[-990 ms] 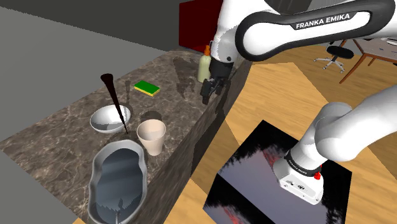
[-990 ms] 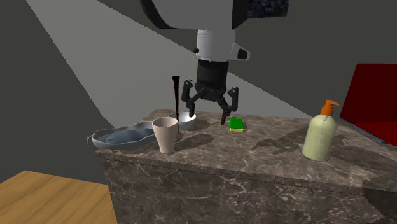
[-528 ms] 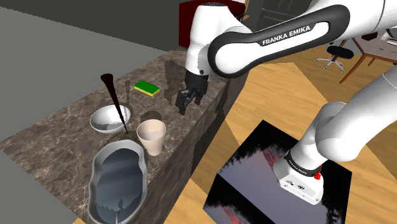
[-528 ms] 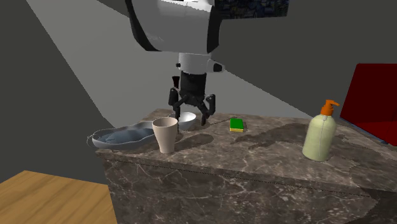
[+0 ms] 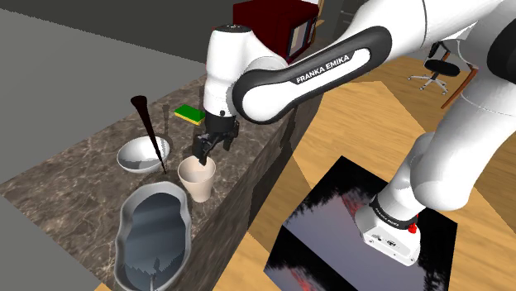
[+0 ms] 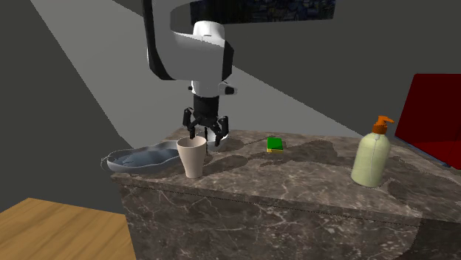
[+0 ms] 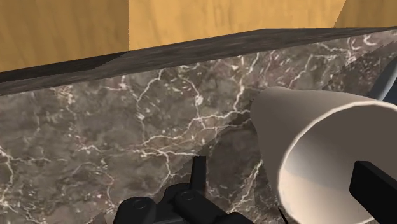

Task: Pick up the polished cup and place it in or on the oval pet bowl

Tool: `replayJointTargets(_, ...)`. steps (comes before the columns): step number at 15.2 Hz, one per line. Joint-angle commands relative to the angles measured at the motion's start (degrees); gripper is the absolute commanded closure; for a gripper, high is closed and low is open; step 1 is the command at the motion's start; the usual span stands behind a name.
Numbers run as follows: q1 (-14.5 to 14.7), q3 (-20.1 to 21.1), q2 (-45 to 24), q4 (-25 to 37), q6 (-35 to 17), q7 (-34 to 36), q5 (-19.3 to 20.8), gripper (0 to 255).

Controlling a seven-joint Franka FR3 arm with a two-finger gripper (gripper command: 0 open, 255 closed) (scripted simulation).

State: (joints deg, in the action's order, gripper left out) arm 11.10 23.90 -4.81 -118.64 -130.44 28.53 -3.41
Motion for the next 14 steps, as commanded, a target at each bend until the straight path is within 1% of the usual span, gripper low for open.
replayJointTargets(1, 0.44, 0.09, -2.32, 1.26, -1.13, 1.19, 1.23, 0)
replayJointTargets(8, 1.11, -0.15, -5.77, 0.08, -5.52, 2.42, 3.04, 0)
replayJointTargets(14, 1.11, -0.15, -5.76, 0.08, -5.52, 2.42, 3.03, 0)
